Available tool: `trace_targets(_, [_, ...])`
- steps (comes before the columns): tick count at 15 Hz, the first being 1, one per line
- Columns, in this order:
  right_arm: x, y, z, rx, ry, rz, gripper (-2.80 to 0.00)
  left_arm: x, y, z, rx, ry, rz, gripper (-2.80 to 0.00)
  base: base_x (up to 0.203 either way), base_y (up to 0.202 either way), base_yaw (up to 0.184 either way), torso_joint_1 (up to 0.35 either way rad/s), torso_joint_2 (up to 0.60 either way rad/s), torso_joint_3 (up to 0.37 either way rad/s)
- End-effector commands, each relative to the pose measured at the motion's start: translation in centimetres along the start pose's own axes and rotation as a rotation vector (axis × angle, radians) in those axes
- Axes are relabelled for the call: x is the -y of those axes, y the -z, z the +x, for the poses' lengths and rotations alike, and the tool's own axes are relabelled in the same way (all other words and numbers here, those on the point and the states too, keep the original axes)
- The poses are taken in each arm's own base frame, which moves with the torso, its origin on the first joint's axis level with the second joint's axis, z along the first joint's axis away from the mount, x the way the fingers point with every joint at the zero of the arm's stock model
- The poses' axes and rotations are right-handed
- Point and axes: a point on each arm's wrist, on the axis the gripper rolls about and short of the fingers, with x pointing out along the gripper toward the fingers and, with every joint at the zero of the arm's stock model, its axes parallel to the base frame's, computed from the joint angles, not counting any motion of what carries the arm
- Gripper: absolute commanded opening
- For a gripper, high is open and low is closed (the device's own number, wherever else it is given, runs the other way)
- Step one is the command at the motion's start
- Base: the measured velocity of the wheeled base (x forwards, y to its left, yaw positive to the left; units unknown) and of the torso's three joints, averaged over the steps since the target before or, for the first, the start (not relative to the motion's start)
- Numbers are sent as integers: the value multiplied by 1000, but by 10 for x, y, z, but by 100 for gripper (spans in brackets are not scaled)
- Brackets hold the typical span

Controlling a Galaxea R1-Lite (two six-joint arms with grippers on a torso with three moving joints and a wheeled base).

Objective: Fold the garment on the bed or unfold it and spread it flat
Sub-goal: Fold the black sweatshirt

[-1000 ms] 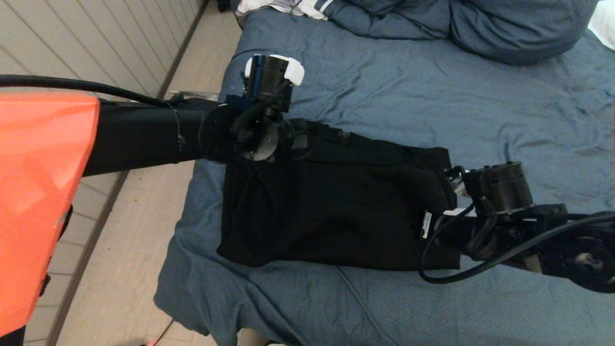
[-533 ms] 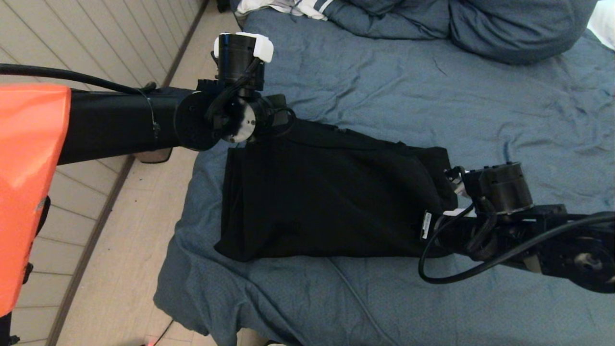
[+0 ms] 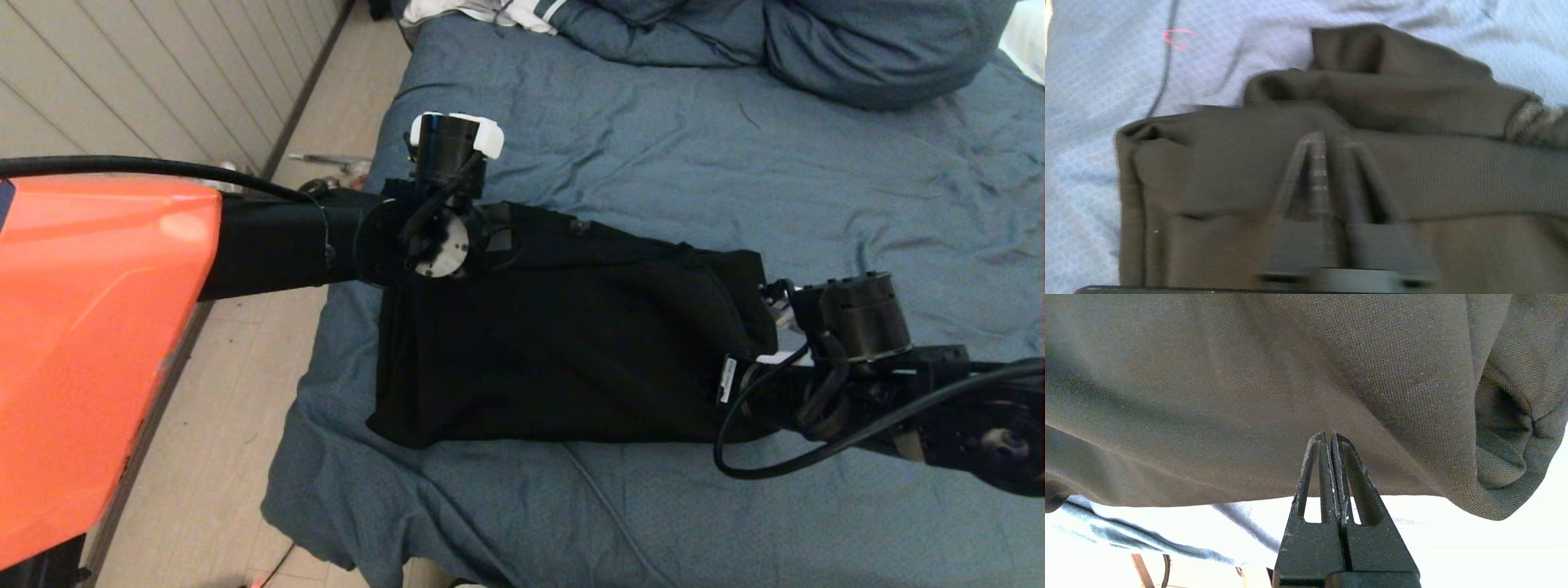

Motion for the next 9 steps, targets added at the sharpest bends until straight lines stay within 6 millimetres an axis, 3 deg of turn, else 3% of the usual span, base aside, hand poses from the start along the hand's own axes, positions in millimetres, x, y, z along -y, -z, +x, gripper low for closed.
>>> trace_targets(1, [0,0,-1,5,-2,3,-280,1,0,0,6,0,-2,0,0,0,0,0,0,0])
trace_targets(4, [0,-1,-2,8,-3,4,-280,-10,-29,-20,72,-8,-41,0,0,0,0,0,0,0])
trace_targets(7, [0,-4,-6,23,-7,10,-280,-35,-74,-62,169,-50,-98,0,0,0,0,0,0,0])
trace_targets(9, [3,-11,-14,55,-11,18,-280,-55,-62,-70,89,-92,-91,0,0,0,0,0,0,0])
